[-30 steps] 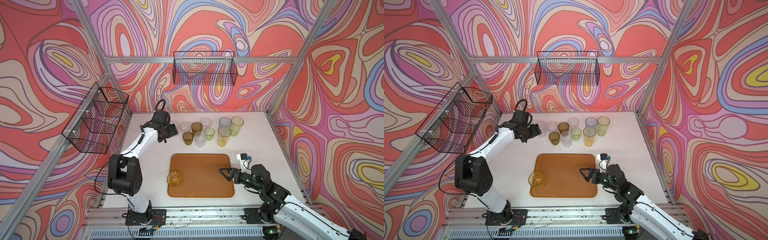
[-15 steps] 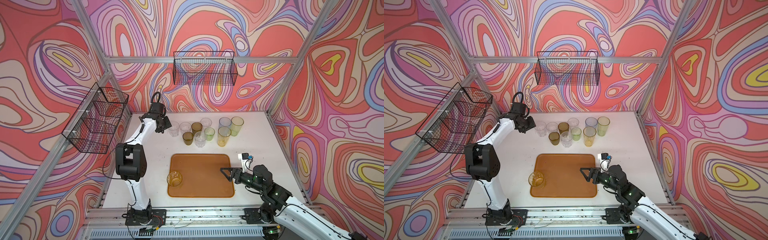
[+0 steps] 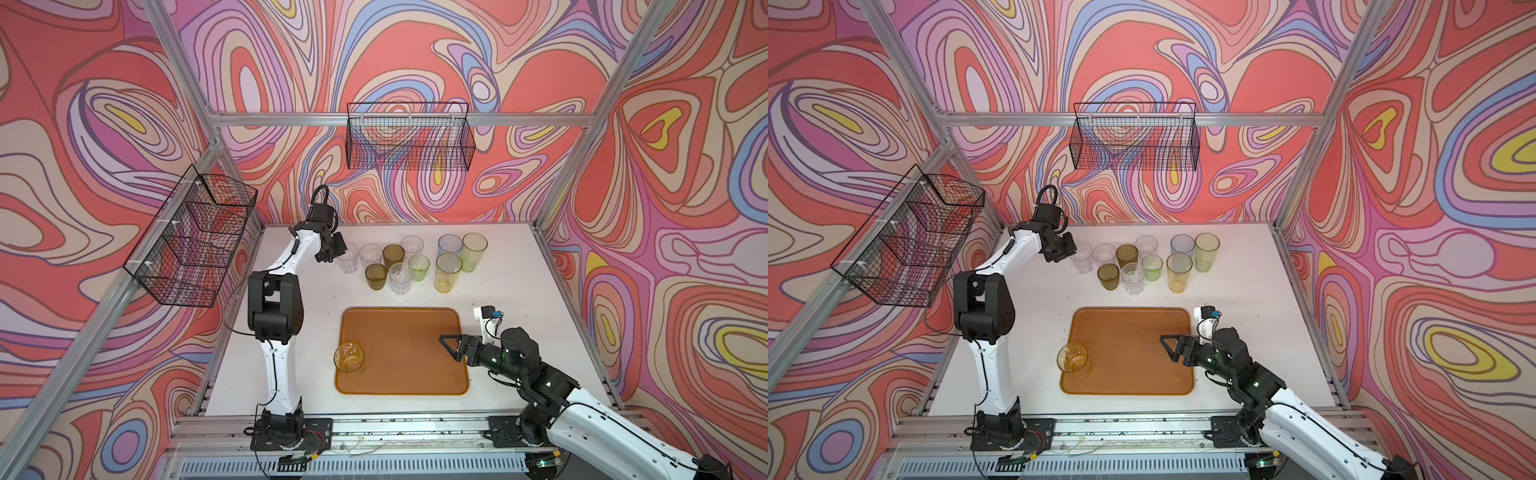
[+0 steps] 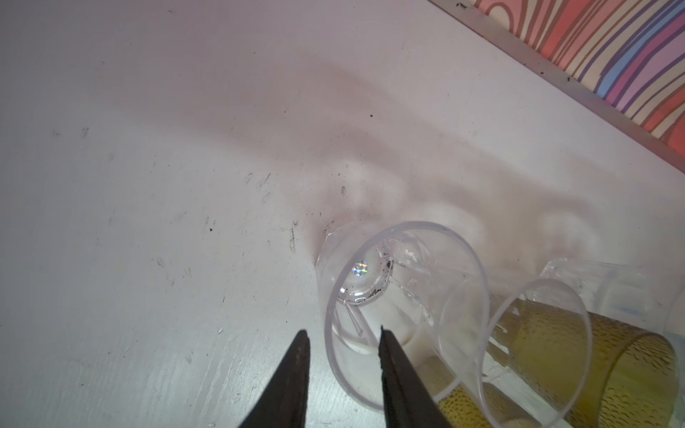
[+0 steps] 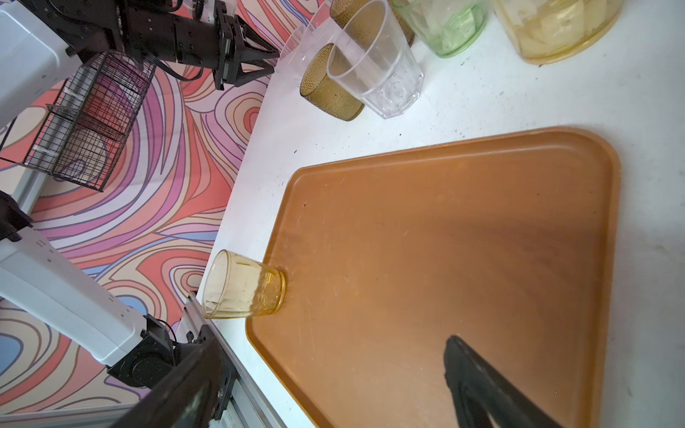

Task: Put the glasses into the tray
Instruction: 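Lower the left gripper onto the clear glass nearest the tray and grasp it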

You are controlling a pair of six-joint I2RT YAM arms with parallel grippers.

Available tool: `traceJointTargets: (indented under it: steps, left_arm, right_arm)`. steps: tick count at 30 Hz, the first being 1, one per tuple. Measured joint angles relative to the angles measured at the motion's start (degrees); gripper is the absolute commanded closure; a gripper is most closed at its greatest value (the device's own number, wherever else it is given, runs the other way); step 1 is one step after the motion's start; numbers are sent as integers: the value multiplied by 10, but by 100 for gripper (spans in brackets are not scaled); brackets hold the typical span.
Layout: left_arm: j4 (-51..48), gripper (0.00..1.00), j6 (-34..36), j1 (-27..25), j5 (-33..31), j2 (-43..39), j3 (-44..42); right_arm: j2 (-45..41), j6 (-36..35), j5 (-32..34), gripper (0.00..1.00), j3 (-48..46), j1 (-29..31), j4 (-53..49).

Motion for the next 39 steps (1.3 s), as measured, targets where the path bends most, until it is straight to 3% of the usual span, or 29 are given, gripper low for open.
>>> traceJointTargets:
  steps: [7,24,39]
  left_arm:
    - [-8,77,9,1,-16,22,18]
    - [-17,81,17,1,-23,31,21]
    - [-35,97,22,2,-26,37,38]
  right_arm:
    - [-1,-2,16,4,0,0,-9]
    - [22,-1,22,4,0,0,-8]
    - [26,-2,22,4,0,0,-8]
